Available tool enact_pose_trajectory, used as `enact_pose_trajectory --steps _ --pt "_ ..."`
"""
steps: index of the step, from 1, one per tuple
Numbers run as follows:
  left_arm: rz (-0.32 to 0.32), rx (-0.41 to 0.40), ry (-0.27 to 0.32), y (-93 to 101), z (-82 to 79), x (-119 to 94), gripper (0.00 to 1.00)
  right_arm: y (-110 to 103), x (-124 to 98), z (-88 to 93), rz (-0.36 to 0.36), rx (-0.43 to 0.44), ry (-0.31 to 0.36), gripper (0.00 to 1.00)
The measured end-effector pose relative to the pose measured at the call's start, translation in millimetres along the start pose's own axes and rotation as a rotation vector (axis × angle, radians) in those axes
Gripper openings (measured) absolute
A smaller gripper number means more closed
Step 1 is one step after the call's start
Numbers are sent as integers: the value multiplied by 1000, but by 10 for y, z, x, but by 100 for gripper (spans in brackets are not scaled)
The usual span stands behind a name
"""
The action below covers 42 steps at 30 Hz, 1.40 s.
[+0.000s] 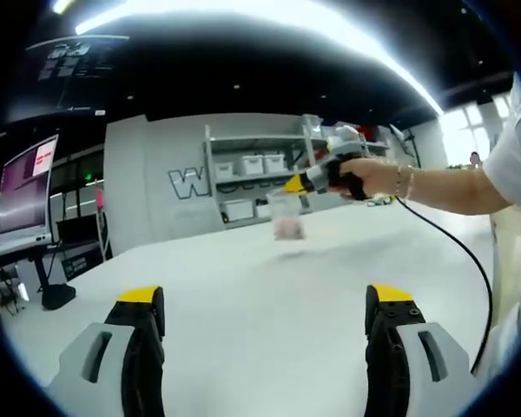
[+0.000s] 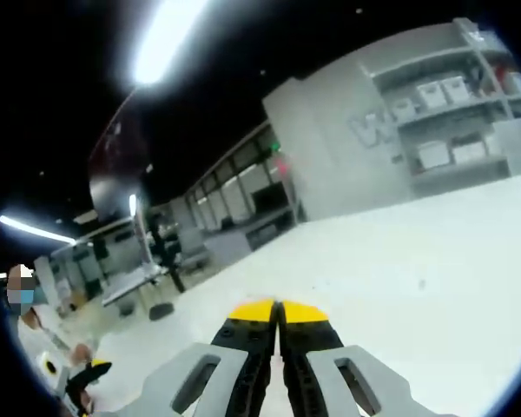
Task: Open the resealable bag by pulling the two sides of the seal apart until the entire bag opening is separated and visibly accessible.
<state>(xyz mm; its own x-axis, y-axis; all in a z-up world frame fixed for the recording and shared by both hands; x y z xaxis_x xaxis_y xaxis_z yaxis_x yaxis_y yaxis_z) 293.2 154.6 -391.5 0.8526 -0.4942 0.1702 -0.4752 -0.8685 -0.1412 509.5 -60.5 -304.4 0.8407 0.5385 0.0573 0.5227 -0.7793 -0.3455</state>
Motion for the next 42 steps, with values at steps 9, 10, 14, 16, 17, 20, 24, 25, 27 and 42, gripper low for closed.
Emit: enact_pose_trajectory --steps 9,10,14,16,17,20,24,25,27,42 --pt "4 3 10 -5 -29 -7 95 0 93 36 1 -10 -9 0" --pt "5 3 10 0 -26 -4 95 1 98 40 1 -8 -10 0" --pt "10 0 8 20 -10 14 94 31 147 66 4 -9 -18 0" --pt "12 -1 10 25 -8 20 94 38 169 85 4 -8 -24 0" --pt "12 0 10 26 -8 22 94 41 182 97 4 -8 -27 0" --pt "11 0 12 18 -13 28 94 50 210 112 4 -6 -30 0" --pt "8 1 10 4 -18 33 94 55 261 135 3 -7 -35 0" --pt "7 1 11 2 -21 32 94 60 276 141 4 -8 -38 0" --pt "5 3 11 -3 -22 30 94 79 301 145 8 -10 -42 0" --pt "17 5 14 38 -41 79 94 188 403 154 28 -13 -52 0"
Point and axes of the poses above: the point that each gripper's makers call its tool centre point, and the gripper's own axes: x roughly forward along the fingers, y roughly to its right, z roughly out of its underside, the point moved 1 cm from there along -x, roughly backward along the fingers, and after that the axes turned 10 degrees about y, right-handed, at the moved point
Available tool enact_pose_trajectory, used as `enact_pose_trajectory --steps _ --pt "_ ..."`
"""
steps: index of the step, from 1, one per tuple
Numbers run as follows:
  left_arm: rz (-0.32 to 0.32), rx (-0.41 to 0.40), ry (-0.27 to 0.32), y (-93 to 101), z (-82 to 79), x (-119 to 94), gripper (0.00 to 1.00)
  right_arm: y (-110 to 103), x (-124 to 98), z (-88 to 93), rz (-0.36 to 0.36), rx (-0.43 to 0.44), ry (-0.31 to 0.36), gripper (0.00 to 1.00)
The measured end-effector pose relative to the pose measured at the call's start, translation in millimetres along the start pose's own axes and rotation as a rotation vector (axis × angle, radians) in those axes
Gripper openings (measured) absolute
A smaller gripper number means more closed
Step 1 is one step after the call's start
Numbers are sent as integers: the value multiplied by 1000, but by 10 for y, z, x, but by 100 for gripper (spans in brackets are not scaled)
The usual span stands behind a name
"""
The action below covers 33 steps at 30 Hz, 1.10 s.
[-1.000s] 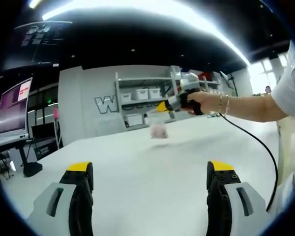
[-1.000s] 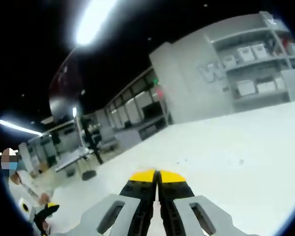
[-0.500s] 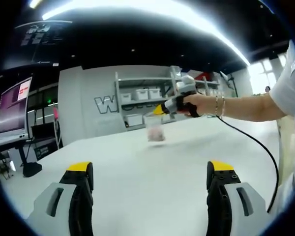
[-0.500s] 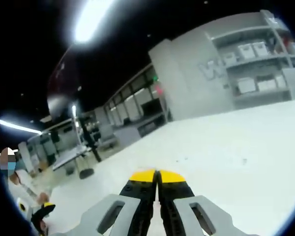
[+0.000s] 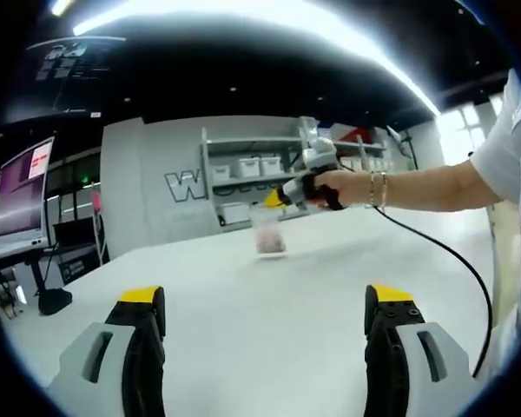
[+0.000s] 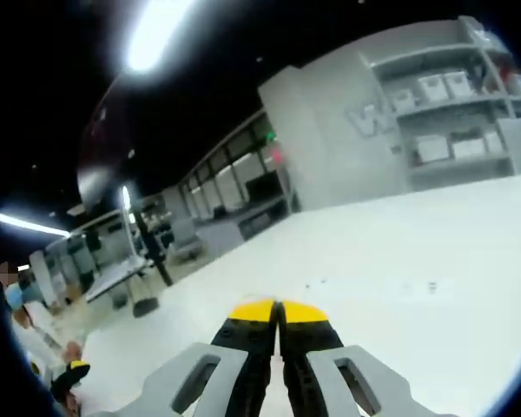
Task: Open the resealable bag by pulling the two sides of the seal apart until the entire bag opening is separated and visibly accessible.
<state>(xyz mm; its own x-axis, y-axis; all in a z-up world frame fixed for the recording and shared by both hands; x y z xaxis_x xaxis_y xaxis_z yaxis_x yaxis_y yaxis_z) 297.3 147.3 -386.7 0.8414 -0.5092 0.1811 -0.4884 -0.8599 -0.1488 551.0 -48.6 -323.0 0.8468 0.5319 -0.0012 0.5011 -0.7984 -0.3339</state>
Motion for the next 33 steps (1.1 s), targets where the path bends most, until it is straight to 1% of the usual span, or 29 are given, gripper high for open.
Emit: enact_pose_trajectory --steps 13,25,30,33 --pt "4 -2 -4 -12 1 13 94 178 122 -24 30 -2 -11 0" --pt "-1 4 0 -28 -10 17 94 280 239 -61 68 -14 5 0" --pt "-2 5 1 -30 -15 9 93 256 281 52 68 -30 -5 0" --pt "-2 5 1 -25 -9 1 93 187 290 120 54 -23 -8 0"
Point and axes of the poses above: the point that each gripper's makers call its tool centre point, and the gripper's own axes: x roughly forward along the fingers, y roughly to its right, z roughly out of its underside, the point moved 1 cm from there along -x, roughly backward along the fingers, and after that the axes turned 10 degrees about y, right-handed, at the moved point
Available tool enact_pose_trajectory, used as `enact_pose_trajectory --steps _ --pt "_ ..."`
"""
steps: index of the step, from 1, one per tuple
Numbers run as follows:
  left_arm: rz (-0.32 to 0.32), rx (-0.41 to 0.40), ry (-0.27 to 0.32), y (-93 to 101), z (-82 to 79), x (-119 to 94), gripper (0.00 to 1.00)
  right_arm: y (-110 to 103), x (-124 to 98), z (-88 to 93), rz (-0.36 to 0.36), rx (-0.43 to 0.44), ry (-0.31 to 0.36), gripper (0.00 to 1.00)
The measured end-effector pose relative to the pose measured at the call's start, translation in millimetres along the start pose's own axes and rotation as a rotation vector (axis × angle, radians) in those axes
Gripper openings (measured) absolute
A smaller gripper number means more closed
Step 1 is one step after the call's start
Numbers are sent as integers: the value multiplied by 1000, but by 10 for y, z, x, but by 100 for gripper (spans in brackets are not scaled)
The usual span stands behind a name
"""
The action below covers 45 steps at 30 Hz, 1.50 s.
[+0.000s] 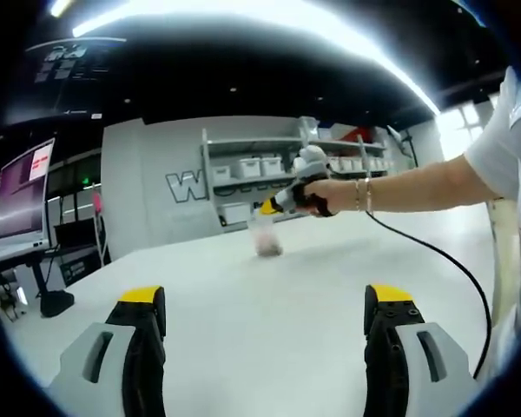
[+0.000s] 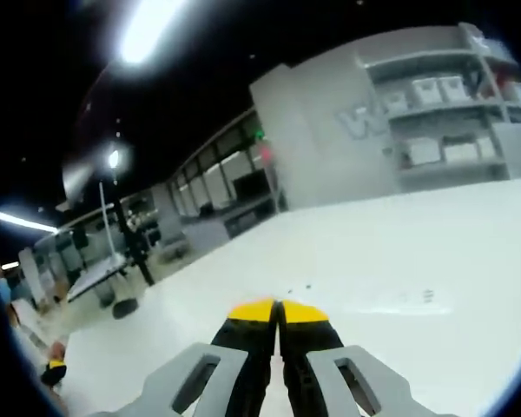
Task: Open the resealable bag by pulling the two sides of the seal apart until the entire bag opening is separated and visibly accessible.
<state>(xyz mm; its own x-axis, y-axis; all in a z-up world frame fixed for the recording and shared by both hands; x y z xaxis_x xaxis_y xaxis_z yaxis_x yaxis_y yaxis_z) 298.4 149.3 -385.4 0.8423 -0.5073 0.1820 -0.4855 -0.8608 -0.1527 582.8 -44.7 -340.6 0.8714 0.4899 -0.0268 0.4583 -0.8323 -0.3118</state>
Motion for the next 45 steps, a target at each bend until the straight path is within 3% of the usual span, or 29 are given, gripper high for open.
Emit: enact_pose_trajectory --steps 6,18,40,45 --pt "-2 0 1 1 2 -16 93 -113 37 150 -22 -8 -21 0" --pt "-10 3 5 -26 -7 -71 93 -260 21 635 -67 -34 -101 0" --pt "-9 0 17 11 -38 -115 93 -581 -220 1034 -155 -141 -189 0" --pt "-13 1 18 9 -42 -131 93 -589 -238 1056 -173 -156 -203 2"
Point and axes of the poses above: the point that each gripper's makers call its tool centre point, and the gripper's own axes: x roughly forward along the fingers, y roughly to its right, z roughly out of its underside, the point moved 1 cm from there along -x, roughly backward along the fingers, and after that the axes turned 10 degrees about y, right-handed, at the moved point
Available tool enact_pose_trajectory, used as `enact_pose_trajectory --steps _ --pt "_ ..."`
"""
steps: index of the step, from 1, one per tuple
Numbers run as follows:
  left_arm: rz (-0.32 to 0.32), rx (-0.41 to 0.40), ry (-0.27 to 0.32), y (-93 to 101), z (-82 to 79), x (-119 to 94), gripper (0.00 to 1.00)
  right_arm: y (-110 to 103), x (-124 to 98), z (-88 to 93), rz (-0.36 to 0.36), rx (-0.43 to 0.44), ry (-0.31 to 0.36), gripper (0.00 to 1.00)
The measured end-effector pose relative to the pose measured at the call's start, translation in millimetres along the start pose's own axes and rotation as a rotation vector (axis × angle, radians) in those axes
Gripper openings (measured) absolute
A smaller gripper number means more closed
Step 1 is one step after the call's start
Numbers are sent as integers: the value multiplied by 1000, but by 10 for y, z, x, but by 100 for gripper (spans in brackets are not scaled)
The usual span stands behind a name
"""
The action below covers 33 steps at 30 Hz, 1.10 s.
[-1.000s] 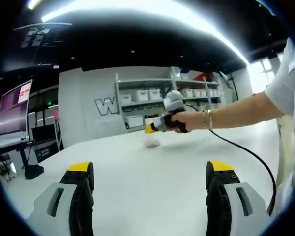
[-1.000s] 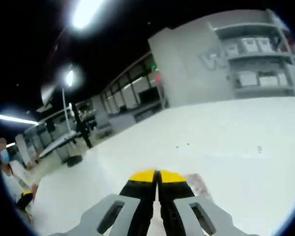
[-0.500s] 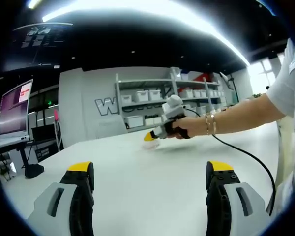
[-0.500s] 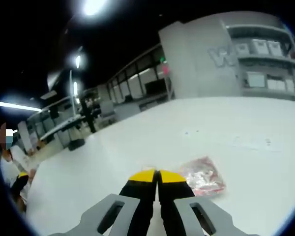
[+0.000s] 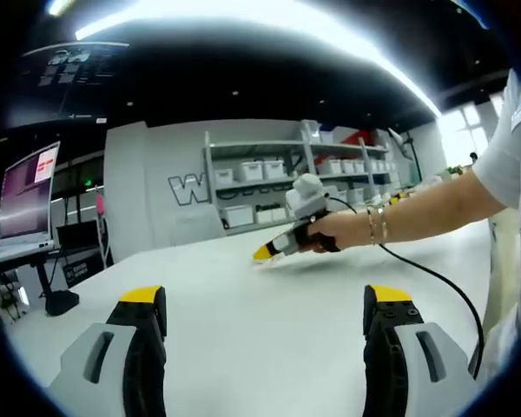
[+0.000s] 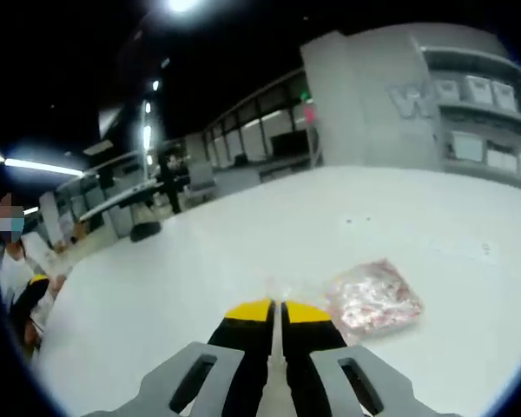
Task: Open the resealable bag by pulling the two sides of the seal apart until the entire bag opening is separated and visibly accessible.
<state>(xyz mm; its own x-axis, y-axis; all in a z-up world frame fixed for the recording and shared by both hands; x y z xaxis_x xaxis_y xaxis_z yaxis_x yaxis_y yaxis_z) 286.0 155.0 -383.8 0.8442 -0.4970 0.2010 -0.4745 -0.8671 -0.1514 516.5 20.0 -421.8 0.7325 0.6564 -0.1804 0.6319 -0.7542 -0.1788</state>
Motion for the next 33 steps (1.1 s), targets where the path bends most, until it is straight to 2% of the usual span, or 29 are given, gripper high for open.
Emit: enact_pose_trajectory --steps 5,15,19,25,28,33 --pt "0 3 -2 -1 -2 -4 92 -40 -18 80 -18 -28 -16 8" --pt "-1 -1 6 7 -22 -19 92 -98 -54 146 -26 -66 -28 9" --pt "-3 3 7 1 -39 -23 92 -134 -74 133 -24 -75 -16 18" --pt "-2 7 14 13 -75 -27 93 -185 -98 135 -26 -106 -12 22" --pt "-1 12 18 21 -93 -31 93 -189 -105 132 -19 -120 -10 30" --pt "-1 16 13 19 -99 -35 93 -168 -106 105 -23 -122 -2 30"
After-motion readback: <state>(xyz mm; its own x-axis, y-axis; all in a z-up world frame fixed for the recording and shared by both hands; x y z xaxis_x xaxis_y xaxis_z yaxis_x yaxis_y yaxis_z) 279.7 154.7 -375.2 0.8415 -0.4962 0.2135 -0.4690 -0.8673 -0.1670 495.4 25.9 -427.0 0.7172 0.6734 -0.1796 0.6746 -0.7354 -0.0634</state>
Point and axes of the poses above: the point that each gripper's makers call its tool centre point, and the gripper's own axes: x roughly forward along the fingers, y roughly to its right, z roughly out of its underside, the point moved 1 cm from there along -x, roughly backward along the fingers, and after that the axes turned 10 degrees about y, right-handed, at the moved point
